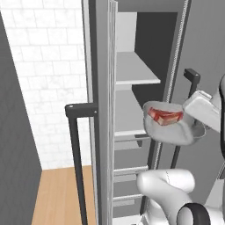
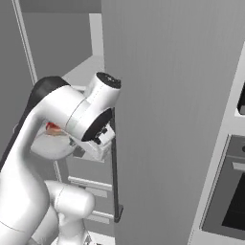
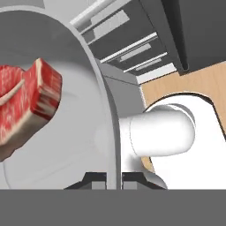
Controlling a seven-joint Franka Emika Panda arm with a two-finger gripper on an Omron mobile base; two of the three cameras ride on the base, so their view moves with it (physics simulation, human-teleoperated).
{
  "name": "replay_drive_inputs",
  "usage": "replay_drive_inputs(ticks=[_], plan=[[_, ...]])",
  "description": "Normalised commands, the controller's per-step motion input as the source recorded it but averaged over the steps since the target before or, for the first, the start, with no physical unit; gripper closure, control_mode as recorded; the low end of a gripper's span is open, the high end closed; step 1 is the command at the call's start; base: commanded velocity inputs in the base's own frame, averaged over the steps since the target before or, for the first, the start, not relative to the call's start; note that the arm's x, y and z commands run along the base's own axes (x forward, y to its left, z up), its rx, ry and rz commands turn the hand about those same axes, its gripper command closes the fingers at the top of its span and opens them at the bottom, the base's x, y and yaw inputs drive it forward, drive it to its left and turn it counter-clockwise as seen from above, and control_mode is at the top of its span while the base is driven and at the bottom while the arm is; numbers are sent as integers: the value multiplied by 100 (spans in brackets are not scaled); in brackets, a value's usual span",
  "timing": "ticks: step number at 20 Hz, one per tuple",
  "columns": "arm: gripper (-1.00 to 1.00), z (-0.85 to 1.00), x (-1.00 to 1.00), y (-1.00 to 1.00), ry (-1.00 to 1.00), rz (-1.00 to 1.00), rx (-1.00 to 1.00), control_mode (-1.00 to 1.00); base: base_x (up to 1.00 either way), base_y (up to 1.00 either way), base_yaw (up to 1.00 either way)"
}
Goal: Take the meat container that has the steak and place it on the second highest rack of the freezer. Then take the vegetable container that has the lime and cucumber and place it on the highest rack of the freezer.
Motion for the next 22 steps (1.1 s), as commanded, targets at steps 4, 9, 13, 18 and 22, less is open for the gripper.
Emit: replay_drive_inputs(ticks=[4, 9, 13, 18, 22], plan=[[100, -61, 87, 53, 10, -64, 0, -100, 0, 0, 0], [100, -47, 100, 38, 19, -35, 0, -100, 0, 0, 0], [100, -72, 100, 1, 21, -21, 4, -100, 0, 0, 0], [100, -52, 100, 8, 19, -13, 10, -100, 0, 0, 0], [100, 0, 93, 39, 1, -10, 3, -100, 0, 0, 0]])
